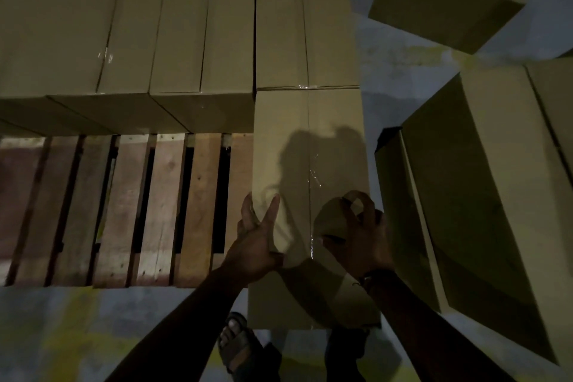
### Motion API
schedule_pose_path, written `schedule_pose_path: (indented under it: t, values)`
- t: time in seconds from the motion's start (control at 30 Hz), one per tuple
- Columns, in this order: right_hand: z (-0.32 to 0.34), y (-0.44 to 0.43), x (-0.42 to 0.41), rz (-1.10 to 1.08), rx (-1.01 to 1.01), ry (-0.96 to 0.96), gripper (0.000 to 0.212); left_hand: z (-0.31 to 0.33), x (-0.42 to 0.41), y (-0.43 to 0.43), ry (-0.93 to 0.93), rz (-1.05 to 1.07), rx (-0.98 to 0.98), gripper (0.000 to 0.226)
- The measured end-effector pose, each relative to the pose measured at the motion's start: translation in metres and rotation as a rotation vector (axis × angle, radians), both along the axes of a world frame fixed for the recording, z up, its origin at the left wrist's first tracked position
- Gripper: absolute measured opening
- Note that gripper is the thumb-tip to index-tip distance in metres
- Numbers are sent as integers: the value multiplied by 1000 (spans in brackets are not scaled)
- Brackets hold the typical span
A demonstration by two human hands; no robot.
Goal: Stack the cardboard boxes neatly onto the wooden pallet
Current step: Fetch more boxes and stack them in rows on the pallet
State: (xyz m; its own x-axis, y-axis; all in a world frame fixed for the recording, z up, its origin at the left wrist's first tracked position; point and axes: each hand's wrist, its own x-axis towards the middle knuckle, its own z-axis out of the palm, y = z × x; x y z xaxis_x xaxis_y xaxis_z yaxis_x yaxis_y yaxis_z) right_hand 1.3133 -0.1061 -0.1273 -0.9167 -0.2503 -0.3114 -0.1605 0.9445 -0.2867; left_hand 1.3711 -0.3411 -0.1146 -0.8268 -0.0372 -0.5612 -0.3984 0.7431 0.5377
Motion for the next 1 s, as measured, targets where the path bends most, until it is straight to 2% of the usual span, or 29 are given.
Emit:
schedule_pose_path:
  t: [0.2, 0.4, 0.63, 0.8, 0.9, 1.0]
  values:
    - [3, 0, 2, 5, 11, 0, 89, 5, -1, 6, -53, -21, -31, 134]
    - [4, 2, 12, 30, 20, -69, 93, 8, 10, 9, -11, 4, -97, 127]
    - [14, 15, 58, -4, 18, -52, 94, 3, 71, 8, -28, 66, 1, 124]
    - [15, 25, 105, -15, -13, -80, 99, -1, 124, 8, 18, -80, -67, 110]
    - [24, 22, 131, -19, -24, -86, 98, 0, 145, 9, -18, -137, -112, 118]
    - [29, 21, 153, -10, -48, -67, 94, 9, 155, 11, 17, -100, -122, 102]
